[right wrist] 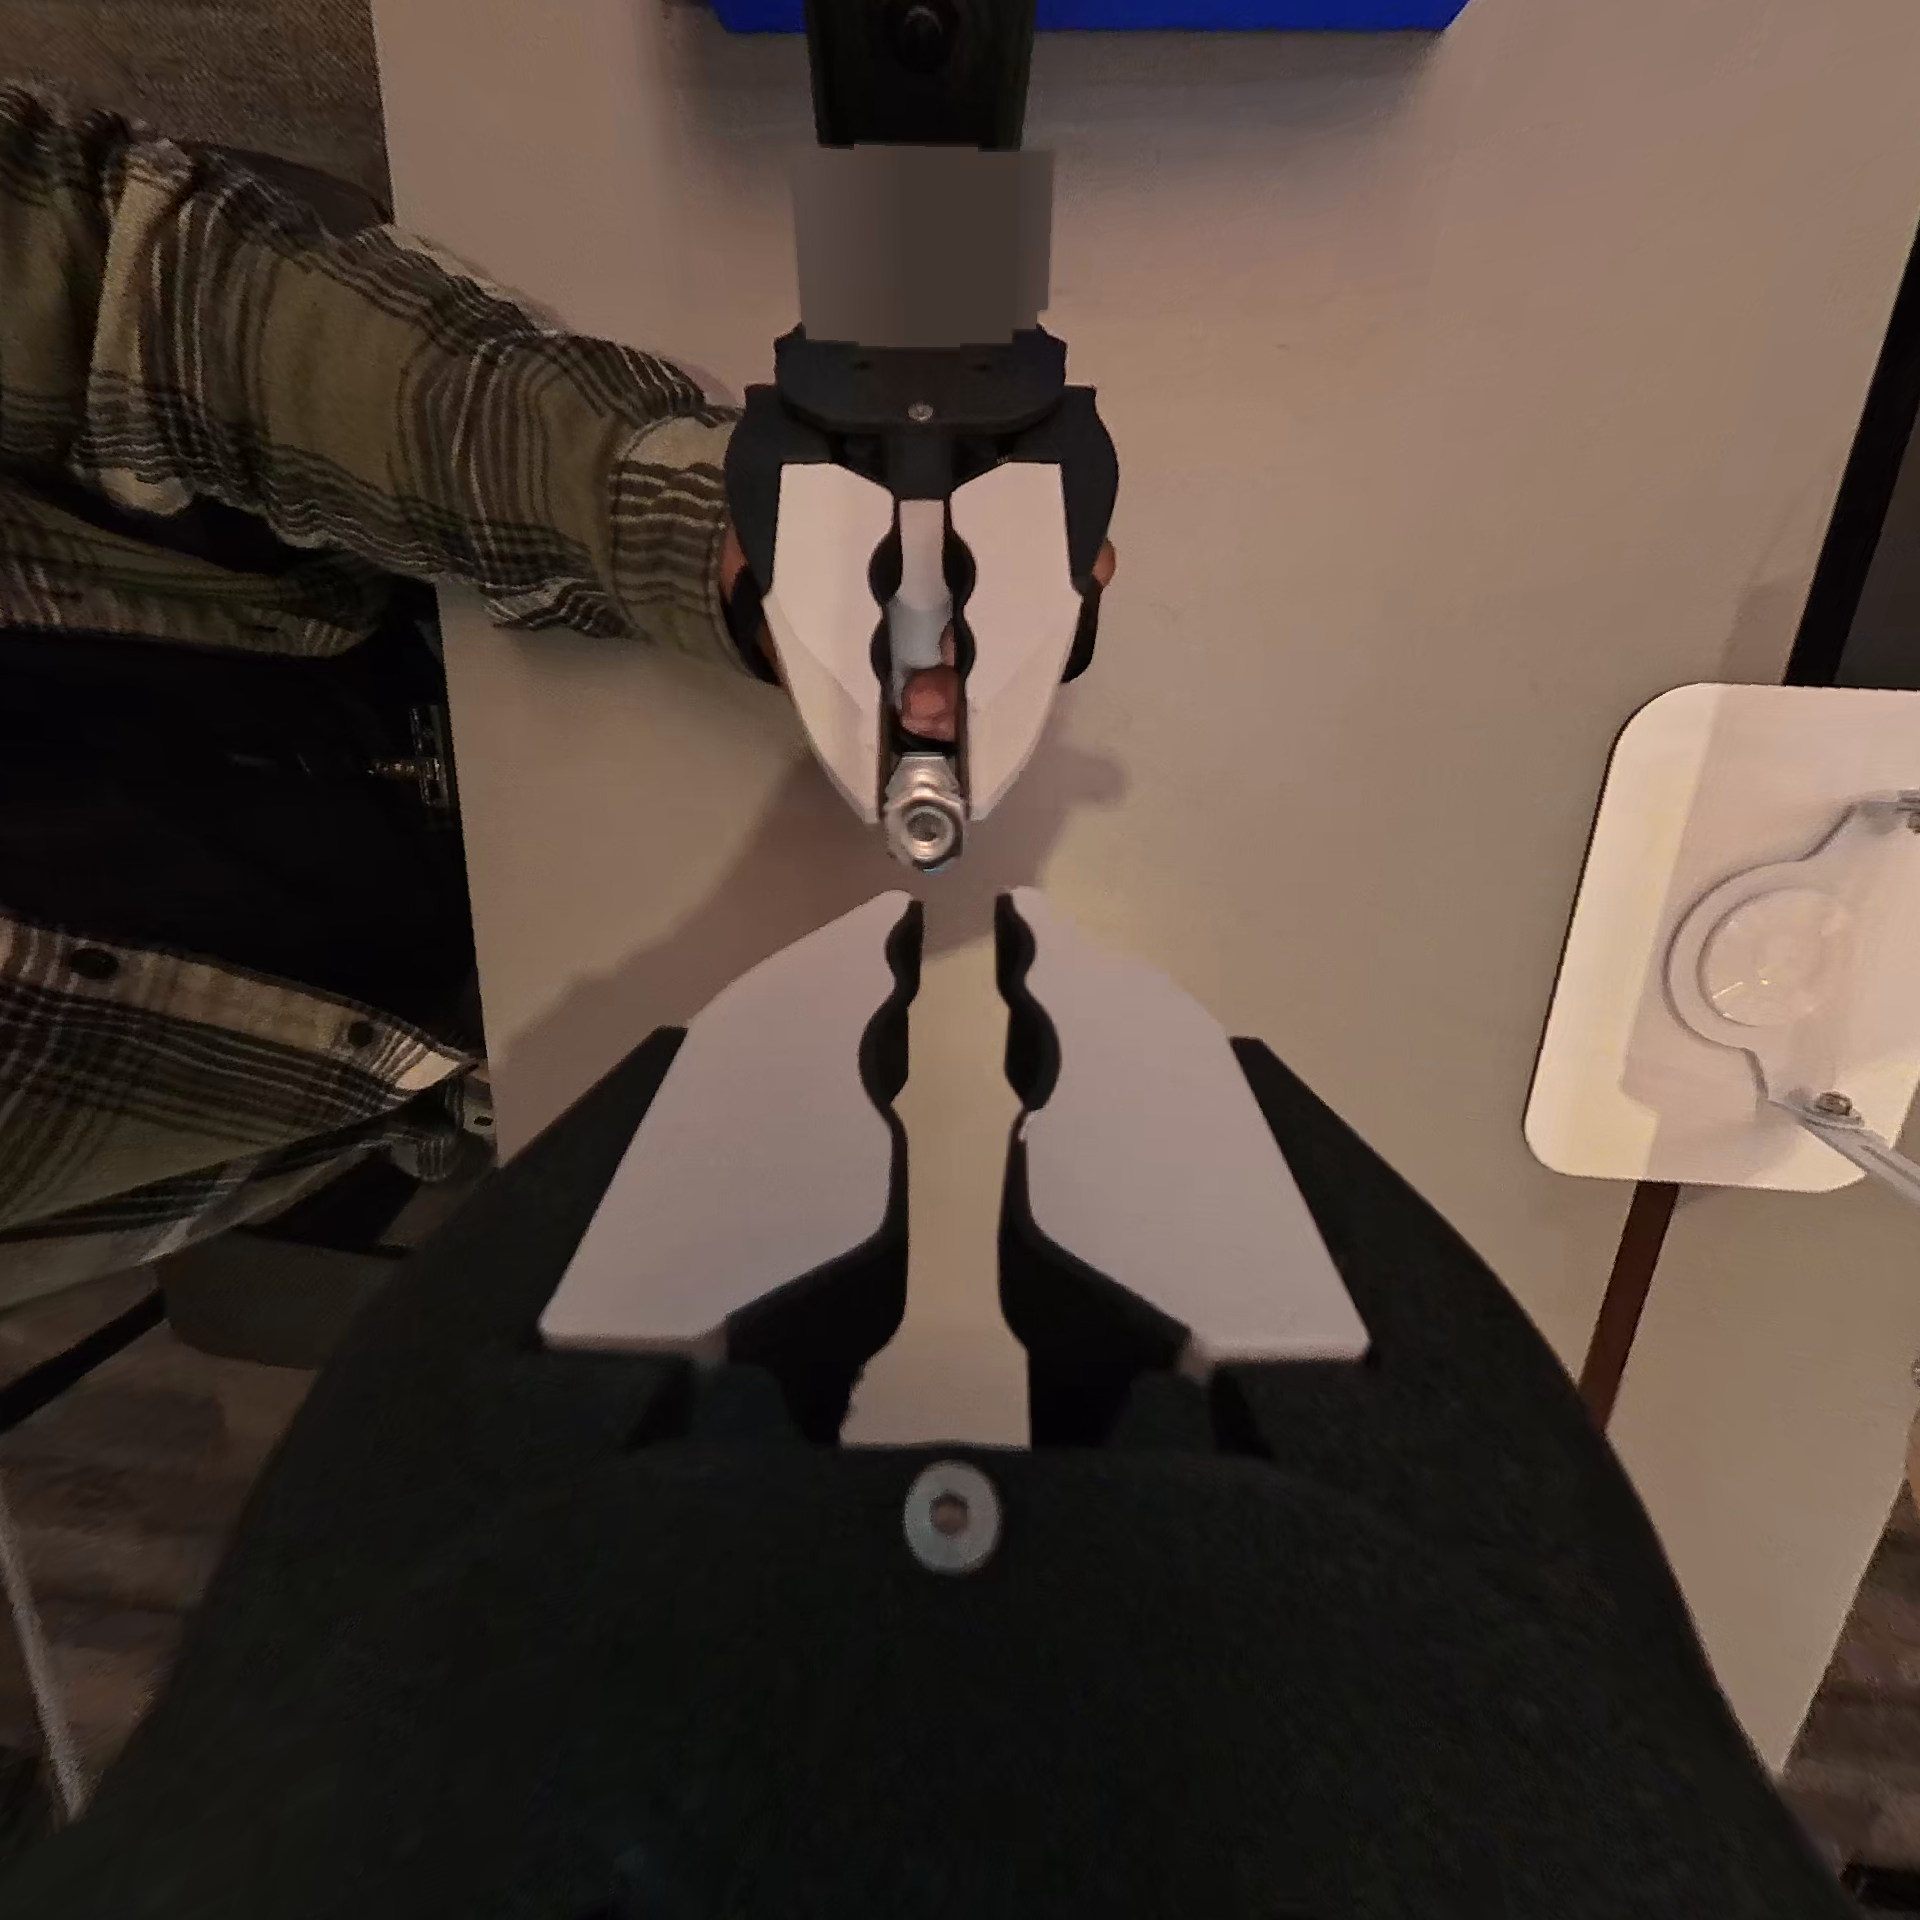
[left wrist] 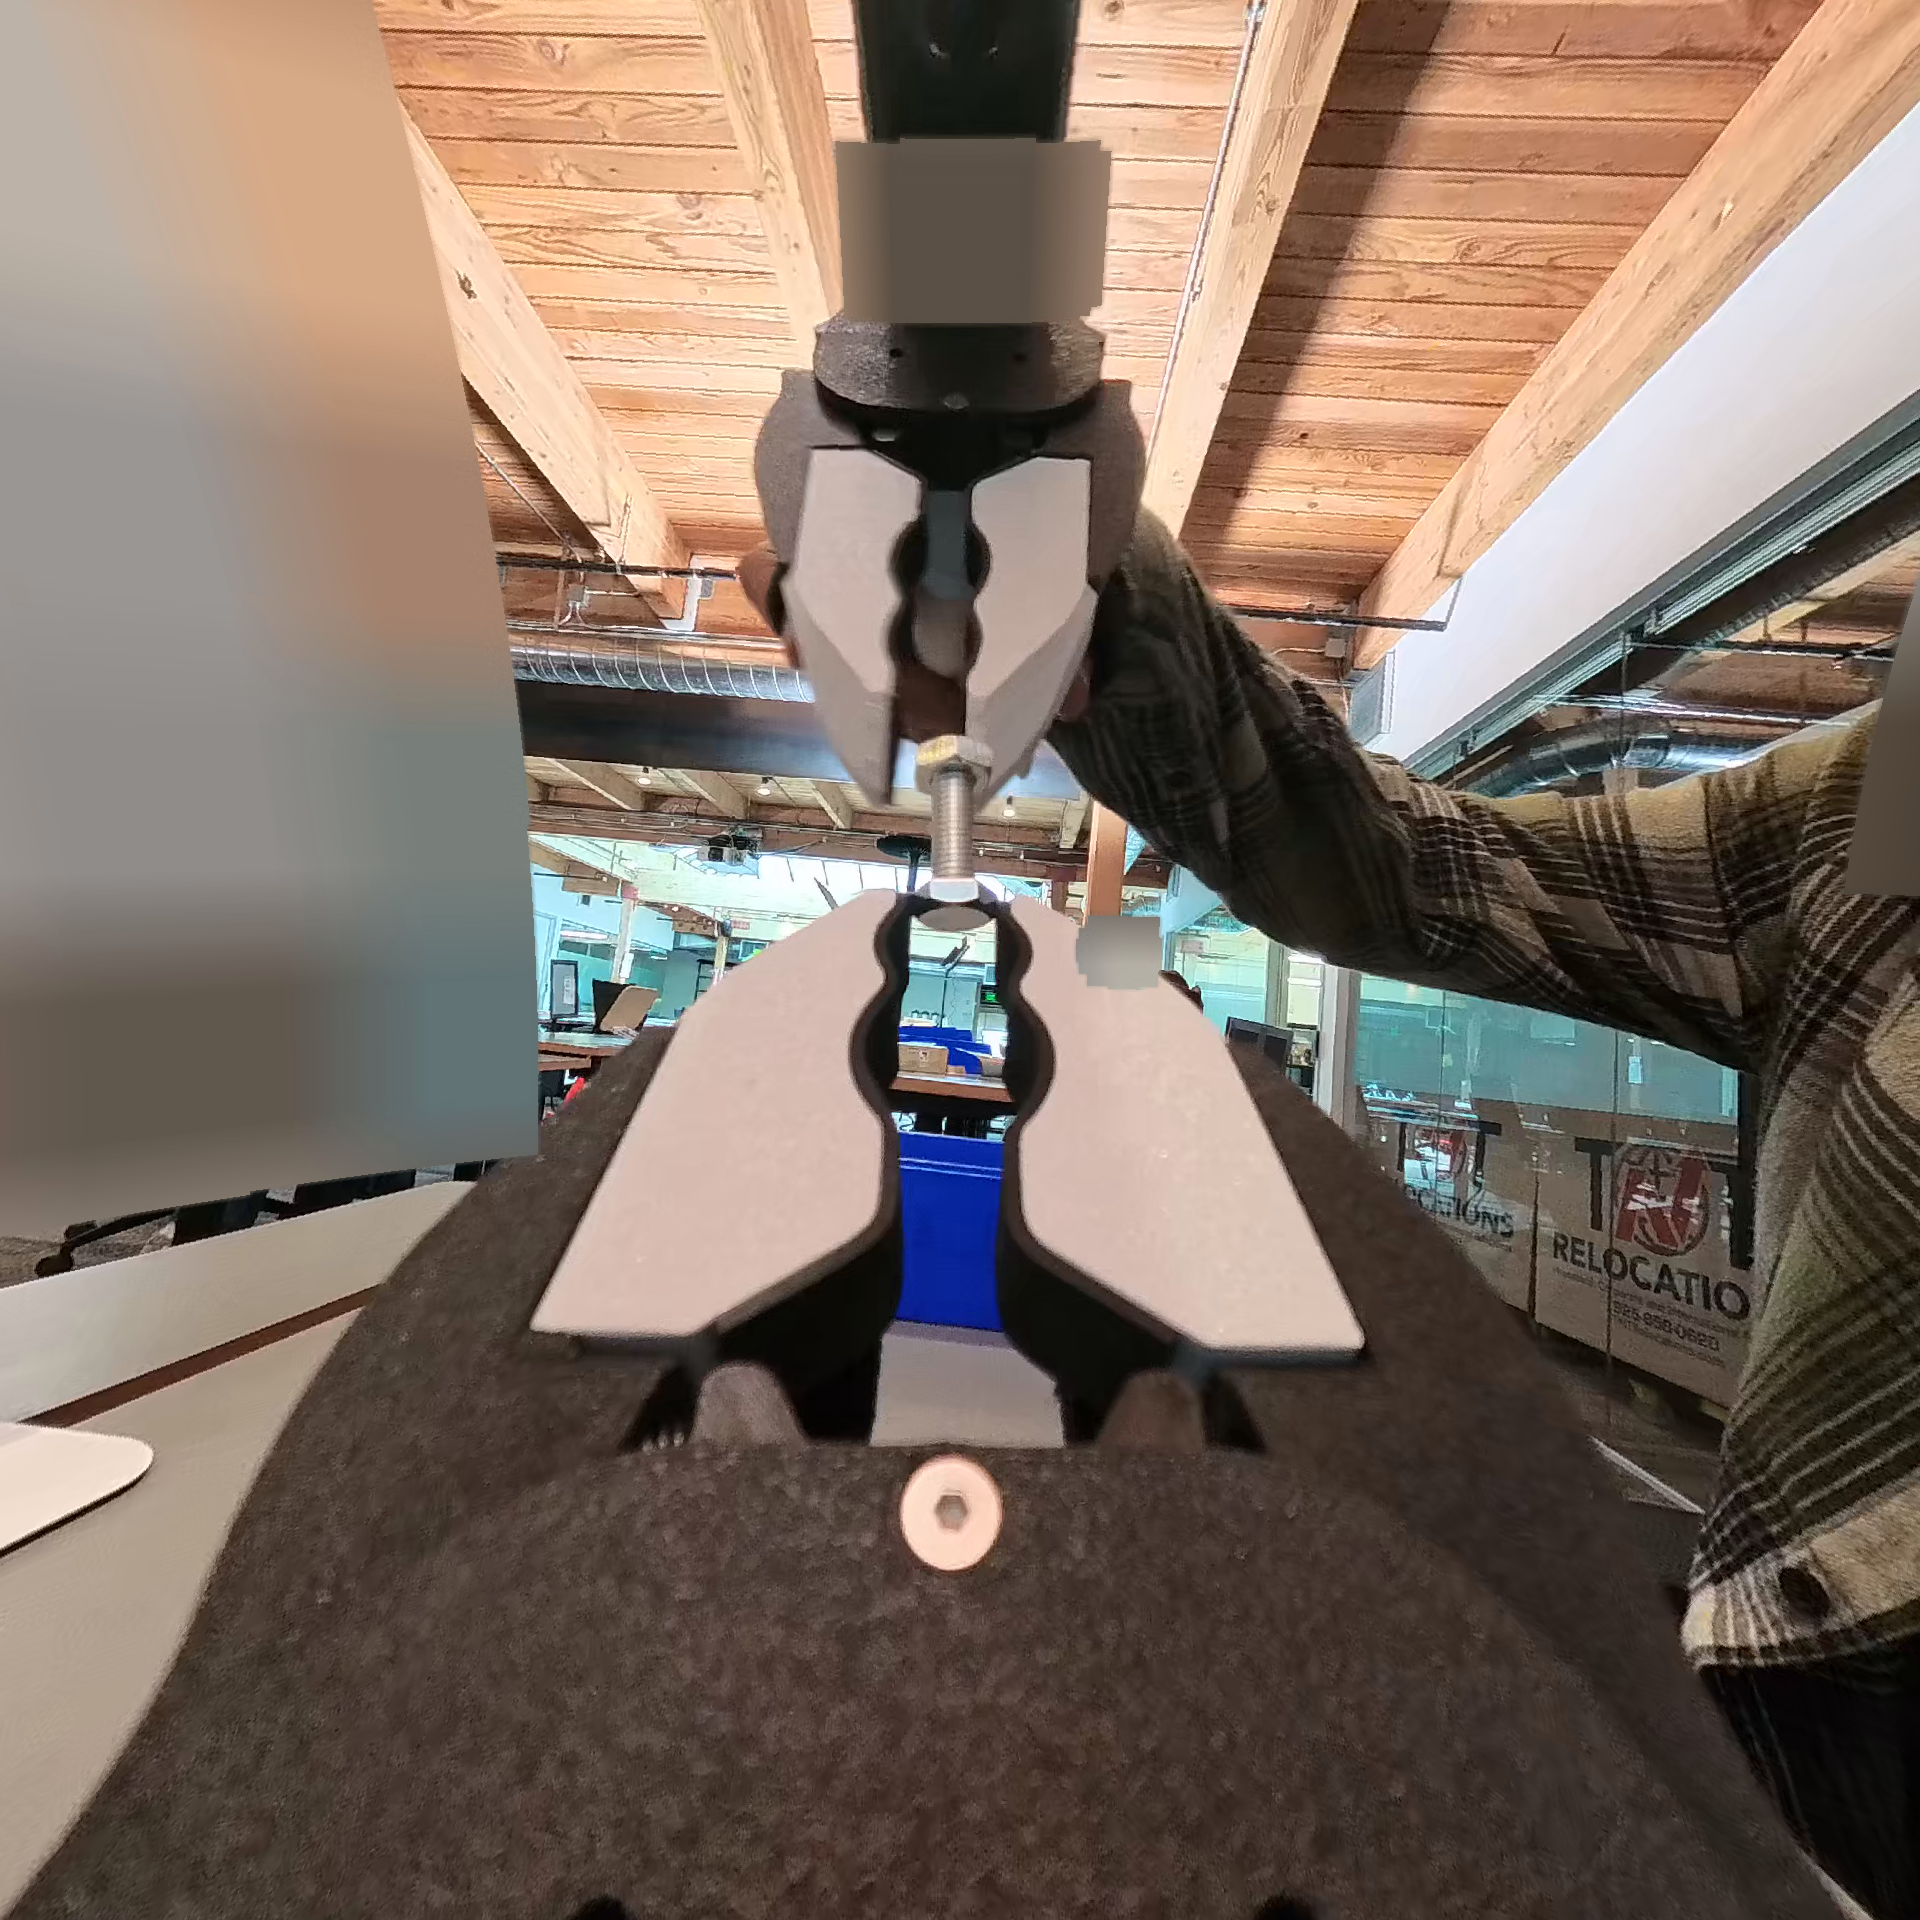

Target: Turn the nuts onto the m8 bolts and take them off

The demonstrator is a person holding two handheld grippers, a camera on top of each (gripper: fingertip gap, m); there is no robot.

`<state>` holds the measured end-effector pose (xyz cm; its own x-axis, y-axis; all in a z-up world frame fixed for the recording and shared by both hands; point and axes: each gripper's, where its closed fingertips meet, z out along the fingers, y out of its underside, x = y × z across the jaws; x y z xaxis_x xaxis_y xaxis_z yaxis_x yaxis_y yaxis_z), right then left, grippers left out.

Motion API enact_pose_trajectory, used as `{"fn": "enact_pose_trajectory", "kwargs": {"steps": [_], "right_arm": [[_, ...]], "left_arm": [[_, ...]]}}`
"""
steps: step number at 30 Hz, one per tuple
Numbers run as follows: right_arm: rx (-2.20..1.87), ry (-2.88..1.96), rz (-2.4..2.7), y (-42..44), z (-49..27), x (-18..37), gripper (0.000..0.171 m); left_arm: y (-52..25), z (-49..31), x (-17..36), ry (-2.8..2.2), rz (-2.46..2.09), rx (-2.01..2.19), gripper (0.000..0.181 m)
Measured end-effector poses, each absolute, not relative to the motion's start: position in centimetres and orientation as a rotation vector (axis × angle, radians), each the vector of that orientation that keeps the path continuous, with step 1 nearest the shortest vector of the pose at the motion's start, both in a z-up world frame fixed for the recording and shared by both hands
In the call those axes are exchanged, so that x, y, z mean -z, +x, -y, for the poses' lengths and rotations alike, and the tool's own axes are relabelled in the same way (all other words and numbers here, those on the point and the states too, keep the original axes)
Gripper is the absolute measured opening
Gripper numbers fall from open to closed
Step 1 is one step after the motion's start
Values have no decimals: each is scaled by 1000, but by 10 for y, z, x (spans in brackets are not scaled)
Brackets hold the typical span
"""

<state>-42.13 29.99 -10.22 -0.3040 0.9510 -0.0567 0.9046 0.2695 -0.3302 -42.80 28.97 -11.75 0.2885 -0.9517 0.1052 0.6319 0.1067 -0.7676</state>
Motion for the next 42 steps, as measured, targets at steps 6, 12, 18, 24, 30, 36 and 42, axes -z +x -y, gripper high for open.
{"fn": "enact_pose_trajectory", "kwargs": {"steps": [6,12,18,24,30,36,42], "right_arm": [[-516,-1598,2450,-424,-302,100,34],[-516,-1517,2538,-422,-291,105,38],[-517,-1536,2571,-419,-284,107,37],[-506,-1588,2572,-415,-284,109,33],[-509,-1605,2575,-413,-280,109,32],[-510,-1601,2608,-410,-273,110,30],[-476,-1675,2563,-407,-288,108,36]], "left_arm": [[-427,-288,117,-815,-487,1242,14],[-428,-289,118,-820,-484,1241,14],[-428,-291,119,-829,-477,1238,14],[-427,-292,120,-838,-476,1237,14],[-427,-292,120,-840,-475,1235,14],[-427,-292,120,-841,-477,1237,14],[-428,-290,119,-829,-480,1242,14]]}}
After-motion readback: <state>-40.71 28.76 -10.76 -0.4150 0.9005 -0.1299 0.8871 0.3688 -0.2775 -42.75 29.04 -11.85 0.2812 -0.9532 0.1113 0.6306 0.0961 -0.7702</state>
